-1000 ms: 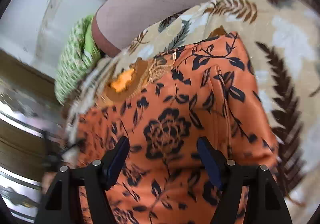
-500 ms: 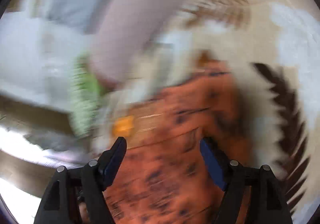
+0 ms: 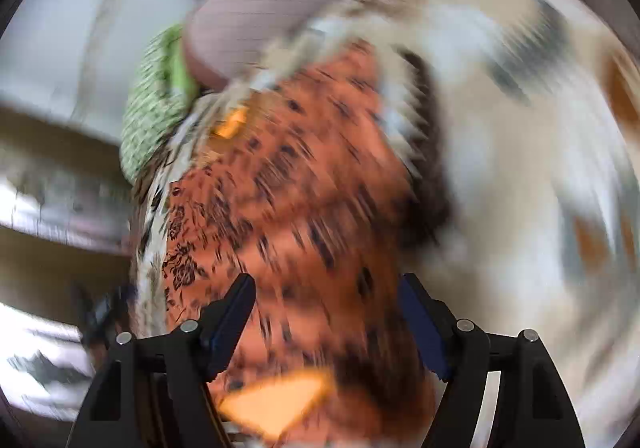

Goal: Fold small clothes

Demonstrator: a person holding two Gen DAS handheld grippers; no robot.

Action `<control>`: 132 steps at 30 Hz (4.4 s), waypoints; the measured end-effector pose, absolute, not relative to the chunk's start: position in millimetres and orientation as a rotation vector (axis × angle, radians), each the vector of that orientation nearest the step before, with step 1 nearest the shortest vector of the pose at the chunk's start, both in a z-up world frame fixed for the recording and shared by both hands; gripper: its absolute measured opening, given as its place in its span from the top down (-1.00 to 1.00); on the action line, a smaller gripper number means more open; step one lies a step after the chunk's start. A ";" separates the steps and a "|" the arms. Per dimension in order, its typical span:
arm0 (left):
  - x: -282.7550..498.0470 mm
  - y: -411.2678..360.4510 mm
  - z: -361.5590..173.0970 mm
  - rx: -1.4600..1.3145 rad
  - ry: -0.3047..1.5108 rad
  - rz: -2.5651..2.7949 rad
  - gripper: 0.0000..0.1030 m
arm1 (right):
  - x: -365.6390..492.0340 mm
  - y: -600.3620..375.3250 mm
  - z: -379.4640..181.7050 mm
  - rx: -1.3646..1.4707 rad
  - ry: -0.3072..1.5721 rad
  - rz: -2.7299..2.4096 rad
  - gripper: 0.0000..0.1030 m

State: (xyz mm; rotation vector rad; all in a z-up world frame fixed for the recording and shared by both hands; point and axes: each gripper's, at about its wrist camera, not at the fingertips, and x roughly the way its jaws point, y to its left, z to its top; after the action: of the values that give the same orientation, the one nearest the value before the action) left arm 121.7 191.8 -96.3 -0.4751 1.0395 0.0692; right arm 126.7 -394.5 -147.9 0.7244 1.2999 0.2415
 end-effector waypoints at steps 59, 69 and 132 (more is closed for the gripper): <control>-37.1 173.4 -156.4 -0.776 1.115 -0.047 -0.49 | -4.1 -408.0 -196.3 0.589 1.325 0.515 -0.40; -19.8 176.2 -182.5 -0.776 1.178 0.063 0.85 | -3.7 -404.4 -207.2 0.617 1.331 0.521 -0.33; 412.7 199.5 -133.4 -0.525 1.009 0.096 0.62 | 386.8 -431.8 -206.9 0.968 1.153 0.374 -0.06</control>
State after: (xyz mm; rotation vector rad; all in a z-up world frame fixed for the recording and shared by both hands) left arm 412.7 199.5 -133.4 -0.5248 1.0093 0.0964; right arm 386.8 -431.8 -206.9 0.9681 1.1529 0.3741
